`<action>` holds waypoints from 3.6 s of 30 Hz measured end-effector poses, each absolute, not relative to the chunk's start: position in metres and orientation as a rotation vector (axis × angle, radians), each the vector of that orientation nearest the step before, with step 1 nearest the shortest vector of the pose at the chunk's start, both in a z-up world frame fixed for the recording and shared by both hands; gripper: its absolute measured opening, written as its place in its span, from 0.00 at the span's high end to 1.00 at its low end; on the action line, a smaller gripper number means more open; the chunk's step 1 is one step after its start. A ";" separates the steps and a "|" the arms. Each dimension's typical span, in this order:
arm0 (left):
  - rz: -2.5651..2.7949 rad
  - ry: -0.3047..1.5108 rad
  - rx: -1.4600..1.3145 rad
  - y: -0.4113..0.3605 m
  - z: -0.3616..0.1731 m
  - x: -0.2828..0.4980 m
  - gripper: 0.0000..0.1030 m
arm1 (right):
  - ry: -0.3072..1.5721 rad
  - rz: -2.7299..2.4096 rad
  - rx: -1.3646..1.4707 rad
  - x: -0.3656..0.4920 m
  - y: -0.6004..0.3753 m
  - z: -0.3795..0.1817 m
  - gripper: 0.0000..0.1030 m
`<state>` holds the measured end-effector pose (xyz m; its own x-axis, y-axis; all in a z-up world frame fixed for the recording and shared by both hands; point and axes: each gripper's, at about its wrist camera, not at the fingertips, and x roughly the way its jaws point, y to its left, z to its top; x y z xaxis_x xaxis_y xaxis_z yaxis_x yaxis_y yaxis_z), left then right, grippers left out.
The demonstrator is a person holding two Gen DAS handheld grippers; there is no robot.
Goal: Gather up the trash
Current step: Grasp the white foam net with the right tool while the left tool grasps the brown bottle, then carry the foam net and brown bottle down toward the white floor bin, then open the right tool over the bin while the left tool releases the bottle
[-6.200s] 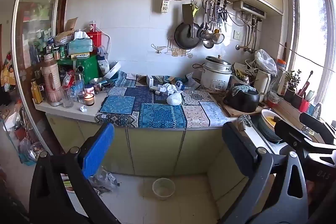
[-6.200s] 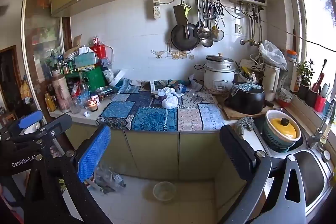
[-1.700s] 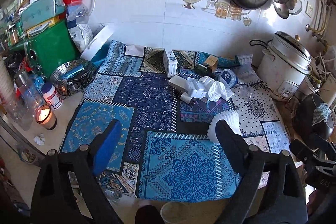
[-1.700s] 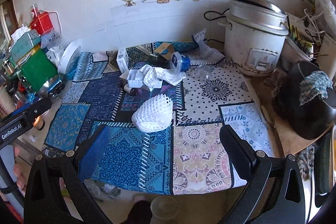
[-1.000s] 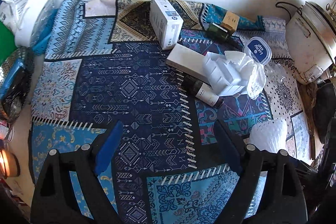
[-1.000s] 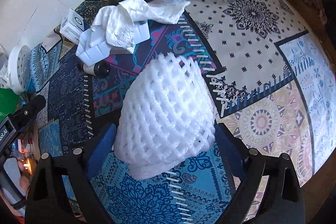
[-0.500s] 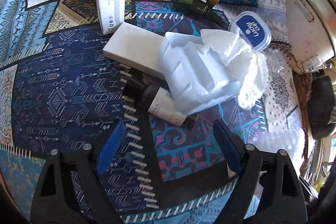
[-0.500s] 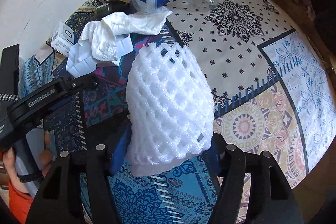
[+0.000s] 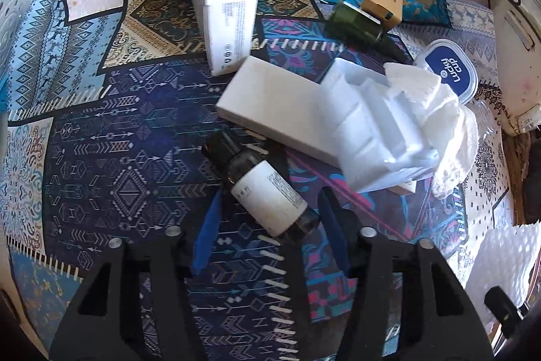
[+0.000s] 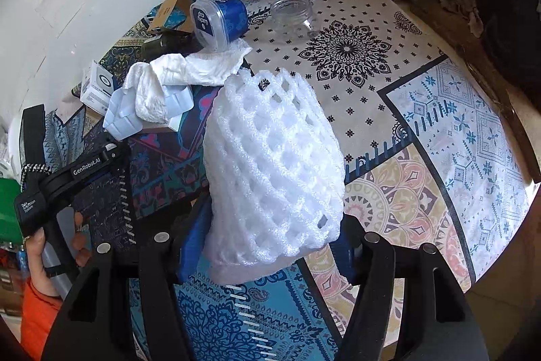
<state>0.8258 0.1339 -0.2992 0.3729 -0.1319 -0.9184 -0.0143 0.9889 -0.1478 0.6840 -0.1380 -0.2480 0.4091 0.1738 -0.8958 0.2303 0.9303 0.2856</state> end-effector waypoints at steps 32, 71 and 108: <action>0.071 0.918 -0.217 0.108 -0.187 0.602 0.74 | 0.991 0.370 0.176 0.592 -0.151 -0.184 0.44; -0.082 1.222 -0.206 0.045 -0.344 0.335 0.74 | 1.214 0.315 0.143 0.380 -0.139 -0.331 0.44; 0.132 1.469 -0.539 0.043 -0.896 0.372 0.74 | 1.549 0.584 -0.026 0.458 -0.082 -0.841 0.41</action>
